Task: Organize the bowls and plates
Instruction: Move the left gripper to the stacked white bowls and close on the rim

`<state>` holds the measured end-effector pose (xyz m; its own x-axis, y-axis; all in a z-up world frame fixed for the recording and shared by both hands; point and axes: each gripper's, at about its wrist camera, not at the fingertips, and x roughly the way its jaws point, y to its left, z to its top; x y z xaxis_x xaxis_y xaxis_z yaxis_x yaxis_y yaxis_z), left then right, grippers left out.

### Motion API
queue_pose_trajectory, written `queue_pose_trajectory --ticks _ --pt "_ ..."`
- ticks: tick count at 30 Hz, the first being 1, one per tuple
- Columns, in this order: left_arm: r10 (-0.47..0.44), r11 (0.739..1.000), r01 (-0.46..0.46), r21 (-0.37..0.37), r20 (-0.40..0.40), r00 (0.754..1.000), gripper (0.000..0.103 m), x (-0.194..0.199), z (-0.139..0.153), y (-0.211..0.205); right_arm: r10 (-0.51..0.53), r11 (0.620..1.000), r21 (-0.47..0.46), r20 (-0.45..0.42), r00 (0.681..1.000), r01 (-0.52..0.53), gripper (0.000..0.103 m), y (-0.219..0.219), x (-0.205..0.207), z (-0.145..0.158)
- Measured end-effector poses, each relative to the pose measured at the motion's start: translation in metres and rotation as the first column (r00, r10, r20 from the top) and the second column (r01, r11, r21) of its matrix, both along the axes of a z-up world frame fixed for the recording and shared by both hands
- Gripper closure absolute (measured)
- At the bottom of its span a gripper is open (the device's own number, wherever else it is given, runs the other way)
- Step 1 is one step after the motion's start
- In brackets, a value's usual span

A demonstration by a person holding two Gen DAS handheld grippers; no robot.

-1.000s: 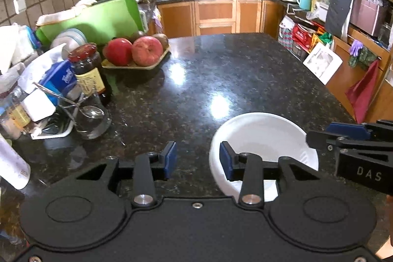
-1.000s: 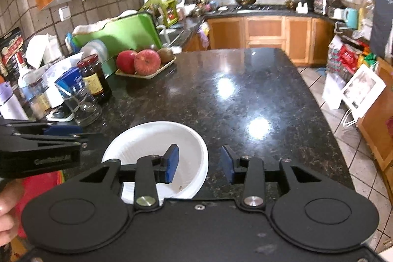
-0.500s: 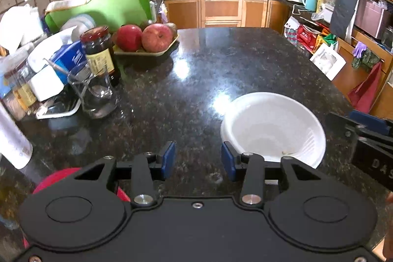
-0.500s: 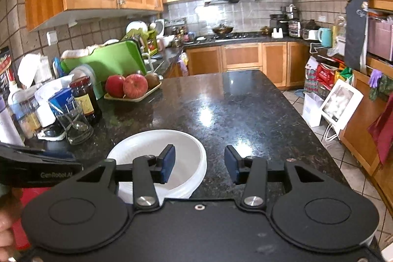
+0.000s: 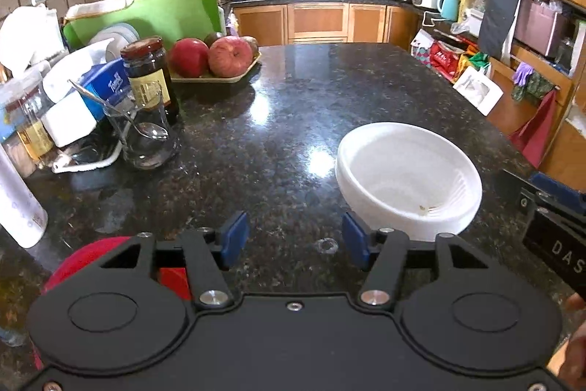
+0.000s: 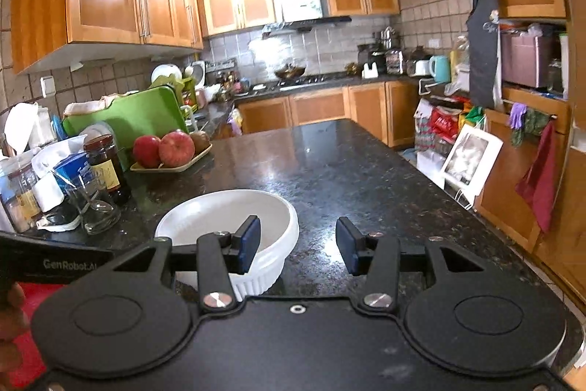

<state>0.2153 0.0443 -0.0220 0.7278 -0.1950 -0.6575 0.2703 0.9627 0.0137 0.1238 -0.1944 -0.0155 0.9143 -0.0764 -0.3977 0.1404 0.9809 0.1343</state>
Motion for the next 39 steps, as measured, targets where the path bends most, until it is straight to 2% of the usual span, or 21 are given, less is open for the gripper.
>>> queue_pose_trajectory --ticks 8,13,17,21,24,28,30,35,39 --pt "0.003 1.0 -0.002 -0.03 0.05 0.999 0.042 -0.009 -0.003 0.004 0.003 1.0 -0.021 -0.004 1.0 -0.003 0.055 0.003 -0.007 -0.007" --pt "0.0 0.994 -0.001 -0.11 -0.004 1.0 0.042 -0.006 -0.004 0.006 0.016 1.0 -0.024 0.003 1.0 -0.015 0.055 -0.006 -0.008 -0.004" --pt "0.078 0.986 -0.079 -0.144 -0.008 0.997 0.042 -0.005 -0.005 0.003 0.05 0.998 -0.029 0.007 0.999 -0.05 0.055 -0.015 -0.002 -0.002" --pt "0.123 0.985 -0.12 -0.122 0.016 0.992 0.04 -0.002 -0.003 -0.004 0.085 0.995 -0.059 0.027 0.996 -0.084 0.055 -0.024 0.005 0.002" --pt "0.15 0.982 -0.144 -0.124 0.04 0.988 0.023 0.0 -0.001 -0.008 0.112 0.992 -0.054 0.036 0.993 -0.11 0.053 -0.03 0.013 0.004" --pt "0.19 0.982 -0.189 -0.015 0.115 0.975 0.021 0.001 0.006 -0.023 0.175 0.984 -0.047 0.029 0.984 -0.173 0.049 -0.034 0.028 0.004" --pt "0.19 0.981 -0.194 0.011 0.134 0.972 0.02 0.002 0.007 -0.029 0.209 0.976 -0.065 0.028 0.977 -0.207 0.048 -0.033 0.034 0.003" --pt "0.189 0.981 -0.193 0.026 0.116 0.975 0.019 0.009 0.008 -0.036 0.243 0.965 -0.106 0.037 0.969 -0.238 0.047 -0.03 0.043 0.003" --pt "0.205 0.978 -0.208 0.031 0.089 0.975 0.019 0.016 0.009 -0.038 0.256 0.966 -0.031 0.002 0.967 -0.256 0.048 -0.039 0.058 0.006"
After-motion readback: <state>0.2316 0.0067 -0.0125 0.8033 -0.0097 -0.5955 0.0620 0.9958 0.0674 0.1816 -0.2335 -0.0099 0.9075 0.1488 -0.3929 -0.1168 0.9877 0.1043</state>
